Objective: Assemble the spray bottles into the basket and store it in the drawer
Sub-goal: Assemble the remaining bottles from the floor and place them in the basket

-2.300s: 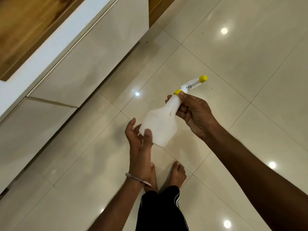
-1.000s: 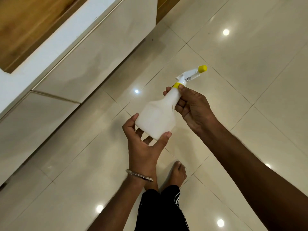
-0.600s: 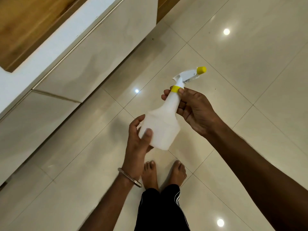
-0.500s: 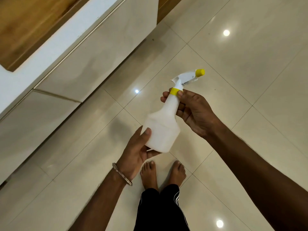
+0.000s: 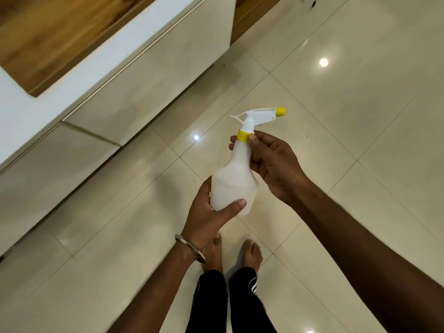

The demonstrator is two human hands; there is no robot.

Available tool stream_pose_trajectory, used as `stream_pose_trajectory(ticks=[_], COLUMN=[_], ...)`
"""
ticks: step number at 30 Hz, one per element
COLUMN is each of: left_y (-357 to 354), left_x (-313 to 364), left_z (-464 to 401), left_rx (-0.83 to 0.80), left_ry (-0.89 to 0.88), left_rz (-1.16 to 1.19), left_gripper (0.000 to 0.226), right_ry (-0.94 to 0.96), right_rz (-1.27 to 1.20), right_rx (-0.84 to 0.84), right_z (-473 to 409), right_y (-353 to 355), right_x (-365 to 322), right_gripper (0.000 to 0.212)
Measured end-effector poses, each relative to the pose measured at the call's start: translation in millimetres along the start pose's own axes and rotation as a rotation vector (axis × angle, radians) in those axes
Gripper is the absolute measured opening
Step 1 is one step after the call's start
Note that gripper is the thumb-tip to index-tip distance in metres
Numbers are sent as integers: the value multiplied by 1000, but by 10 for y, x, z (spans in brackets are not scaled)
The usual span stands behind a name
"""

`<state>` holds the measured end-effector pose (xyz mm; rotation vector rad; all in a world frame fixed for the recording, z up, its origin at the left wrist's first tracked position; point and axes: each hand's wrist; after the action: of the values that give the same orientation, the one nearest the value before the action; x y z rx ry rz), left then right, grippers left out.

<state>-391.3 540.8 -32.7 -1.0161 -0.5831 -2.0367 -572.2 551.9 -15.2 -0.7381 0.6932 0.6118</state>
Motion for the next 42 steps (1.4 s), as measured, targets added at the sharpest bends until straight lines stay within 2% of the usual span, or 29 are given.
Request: stream_pose_trajectory(ticks=[3, 9, 12, 17, 20, 23, 30, 35, 39, 42], left_y=[-22, -88, -130, -197, -179, -93, 354, 753, 1061, 1332], left_x=[-51, -221, -368, -654, -760, -864, -974, -1056, -1169, -1253], left_z=[81, 403, 640, 1180, 1503, 1809, 2481, 2967, 3370, 3649], left_rx=[81, 231, 239, 161, 91, 56, 119, 159, 288, 368], left_ry=[-38, -107, -112, -136, -114, -88, -109, -128, -151, -183], left_rz=[-78, -212, -211, -147, -100, -54, -89, -136, -106, -94], left_gripper=[86, 96, 98, 102, 89, 91, 97, 96, 92, 92], right_ry=[18, 119, 146, 149, 134, 114, 26, 7, 24, 41], right_rz=[78, 230, 332, 468, 515, 526, 583, 616, 665, 837], right_rx=[35, 33, 13, -119, -199, -318, -613, -736, -731, -625], right_z=[162, 612, 872, 1427, 1757, 2047, 2540, 2873, 3146, 3340], right_y=[-49, -246, -281, -216, -159, -188, -595, -1004, -1342, -1535], right_x=[40, 225, 336, 420, 465, 505, 689, 910, 1171, 1409], right_gripper=[31, 24, 23, 24, 22, 25, 35, 37, 47, 65])
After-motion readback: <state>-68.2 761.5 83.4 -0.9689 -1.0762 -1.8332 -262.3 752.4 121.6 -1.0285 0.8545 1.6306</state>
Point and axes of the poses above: each hand's wrist, its own z-axis away from the middle knuckle, its own y-axis out of the back of the hand, x = y × z, and after that the axes turned 4 degrees about -z, right-handed
